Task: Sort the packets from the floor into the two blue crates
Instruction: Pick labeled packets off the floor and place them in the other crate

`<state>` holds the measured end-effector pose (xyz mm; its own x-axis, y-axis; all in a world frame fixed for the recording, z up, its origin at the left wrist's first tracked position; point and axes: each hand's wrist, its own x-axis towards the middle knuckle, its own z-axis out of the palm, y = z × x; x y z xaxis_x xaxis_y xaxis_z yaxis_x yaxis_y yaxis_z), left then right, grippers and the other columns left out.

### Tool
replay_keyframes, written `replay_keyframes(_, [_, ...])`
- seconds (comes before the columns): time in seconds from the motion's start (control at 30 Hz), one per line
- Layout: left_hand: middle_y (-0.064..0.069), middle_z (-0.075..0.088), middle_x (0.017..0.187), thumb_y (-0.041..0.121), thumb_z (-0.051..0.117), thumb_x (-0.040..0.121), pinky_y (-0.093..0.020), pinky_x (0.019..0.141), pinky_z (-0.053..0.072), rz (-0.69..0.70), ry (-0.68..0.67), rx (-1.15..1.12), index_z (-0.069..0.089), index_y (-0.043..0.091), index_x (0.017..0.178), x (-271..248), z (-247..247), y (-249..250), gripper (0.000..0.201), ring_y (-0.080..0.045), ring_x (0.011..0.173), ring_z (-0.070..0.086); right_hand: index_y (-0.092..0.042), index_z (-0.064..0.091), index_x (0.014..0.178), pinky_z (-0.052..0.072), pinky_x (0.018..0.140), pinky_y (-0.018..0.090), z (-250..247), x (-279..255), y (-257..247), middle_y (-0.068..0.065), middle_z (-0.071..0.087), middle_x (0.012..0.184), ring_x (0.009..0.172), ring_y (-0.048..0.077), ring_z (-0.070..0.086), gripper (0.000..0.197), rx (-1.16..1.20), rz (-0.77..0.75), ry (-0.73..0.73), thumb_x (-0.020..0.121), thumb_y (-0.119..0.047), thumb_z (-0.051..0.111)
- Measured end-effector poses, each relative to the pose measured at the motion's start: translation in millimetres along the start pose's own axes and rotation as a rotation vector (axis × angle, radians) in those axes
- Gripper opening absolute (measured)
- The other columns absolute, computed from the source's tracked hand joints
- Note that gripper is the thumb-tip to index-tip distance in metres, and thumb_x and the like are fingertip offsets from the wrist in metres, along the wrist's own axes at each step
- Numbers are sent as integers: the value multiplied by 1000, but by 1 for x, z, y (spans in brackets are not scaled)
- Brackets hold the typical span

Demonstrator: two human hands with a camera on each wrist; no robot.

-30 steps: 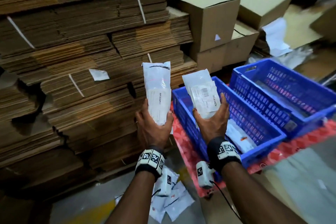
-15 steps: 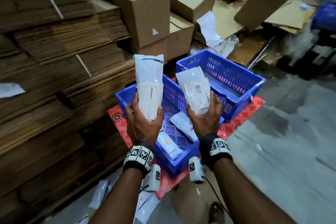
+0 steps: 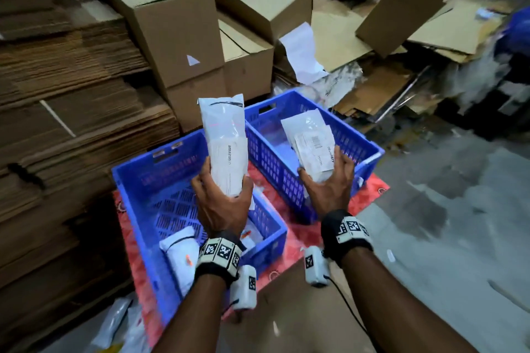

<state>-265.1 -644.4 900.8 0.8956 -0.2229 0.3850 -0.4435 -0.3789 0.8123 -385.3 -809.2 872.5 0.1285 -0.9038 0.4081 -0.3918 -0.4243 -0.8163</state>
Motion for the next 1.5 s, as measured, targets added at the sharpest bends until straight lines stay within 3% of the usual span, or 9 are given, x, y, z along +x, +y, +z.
replay_keyframes(0.13, [-3, 47, 122, 47, 76, 72, -41, 76, 50, -21, -18, 41, 42, 27, 140, -9, 42, 22, 80, -32, 103, 58, -13, 41, 146, 40, 108, 39, -9, 41, 27, 13, 43, 133, 127, 31, 43, 96, -1, 18, -30, 64, -39, 85])
replay_keyframes(0.33, [-3, 50, 123, 55, 71, 73, -45, 86, 49, -57, -16, 78, 43, 26, 140, 6, 107, 38, 78, -34, 104, 58, -12, 41, 146, 40, 107, 40, 0, 97, 55, 15, 42, 137, 128, 31, 43, 99, -32, 43, -79, 64, -44, 85])
replay_keyframes(0.5, [-5, 52, 122, 54, 71, 69, -43, 80, 48, -95, 1, 39, 46, 22, 139, 23, 161, 51, 80, -35, 104, 57, -11, 45, 142, 38, 107, 39, 15, 141, 78, 19, 47, 134, 127, 29, 44, 99, -27, -16, -92, 61, -53, 84])
replay_keyframes(0.63, [-2, 52, 118, 55, 69, 68, -44, 79, 50, -129, -14, 34, 46, 25, 137, 28, 200, 57, 78, -33, 102, 57, -13, 36, 149, 33, 107, 33, 16, 168, 87, 21, 45, 138, 128, 30, 41, 102, -38, -20, -56, 66, -42, 86])
replay_keyframes(0.73, [-3, 52, 118, 53, 70, 68, -42, 76, 49, -137, -11, 57, 48, 23, 136, 31, 223, 56, 77, -34, 100, 57, -17, 31, 152, 34, 106, 39, 23, 189, 93, 22, 47, 137, 126, 36, 44, 103, -55, -33, -81, 68, -37, 87])
replay_keyframes(1.03, [-10, 51, 126, 54, 51, 77, -46, 78, 49, -197, 32, 159, 47, 16, 139, 36, 273, 62, 72, -36, 103, 58, -18, 32, 152, 19, 111, 37, 62, 252, 124, 21, 47, 140, 132, 37, 35, 111, -150, -51, -354, 56, -68, 53])
replay_keyframes(1.2, [-14, 52, 126, 56, 44, 80, -46, 80, 49, -294, 34, 222, 46, 15, 140, 37, 302, 67, 73, -38, 103, 59, -30, 27, 153, 26, 107, 37, 71, 280, 136, 20, 38, 130, 125, 36, 32, 109, -134, -22, -534, 54, -62, 60])
replay_keyframes(1.4, [-18, 43, 135, 34, 58, 93, -44, 91, 43, -442, -102, 306, 38, 12, 146, 38, 333, 78, 60, -40, 112, 55, -24, 29, 150, 34, 103, 50, 82, 312, 151, 21, 40, 133, 122, 41, 43, 102, -506, -75, -744, 66, -60, 73])
replay_keyframes(1.5, [-17, 41, 130, 34, 55, 95, -45, 86, 44, -498, -182, 334, 31, 19, 151, 36, 342, 78, 62, -43, 104, 57, -15, 42, 140, 31, 103, 48, 86, 314, 156, 19, 46, 128, 118, 39, 49, 91, -629, -74, -820, 69, -64, 70])
